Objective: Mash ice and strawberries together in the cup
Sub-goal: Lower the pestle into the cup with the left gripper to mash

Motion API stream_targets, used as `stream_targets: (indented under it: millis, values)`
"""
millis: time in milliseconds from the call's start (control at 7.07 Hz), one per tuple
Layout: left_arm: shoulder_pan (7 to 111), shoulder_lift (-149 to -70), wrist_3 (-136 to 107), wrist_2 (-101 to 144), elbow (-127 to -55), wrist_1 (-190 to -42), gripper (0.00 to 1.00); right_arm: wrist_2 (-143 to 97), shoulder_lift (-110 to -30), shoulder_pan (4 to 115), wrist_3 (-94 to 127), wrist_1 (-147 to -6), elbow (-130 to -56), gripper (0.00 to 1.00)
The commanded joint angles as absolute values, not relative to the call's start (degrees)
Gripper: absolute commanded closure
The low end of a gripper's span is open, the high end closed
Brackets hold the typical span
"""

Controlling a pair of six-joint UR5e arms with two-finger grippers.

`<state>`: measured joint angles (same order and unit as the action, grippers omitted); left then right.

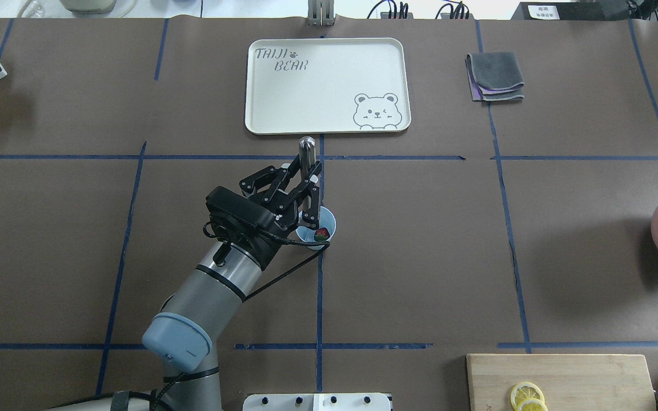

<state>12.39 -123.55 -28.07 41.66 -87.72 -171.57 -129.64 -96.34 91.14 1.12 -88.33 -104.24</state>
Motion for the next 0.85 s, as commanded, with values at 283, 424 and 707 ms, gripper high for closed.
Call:
stream_targets:
  millis: [283, 424, 707]
  values:
    - [12.4, -125.8, -28.3, 41.1, -83.9, -171.7, 1.0, -129.6, -96.3, 91.1, 0.9, -88.3, -103.6, 0.0]
    - [12.4, -125.8, -29.0, 41.0, -83.1, -171.7, 1.0, -129.2, -96.2, 91.1, 0.9, -88.2, -103.5, 0.0]
    - [12.4, -125.8, -30.7, 41.0, -82.4, -171.6, 1.0, -129.2, -96.2, 91.1, 0.9, -88.2, -103.5, 0.0]
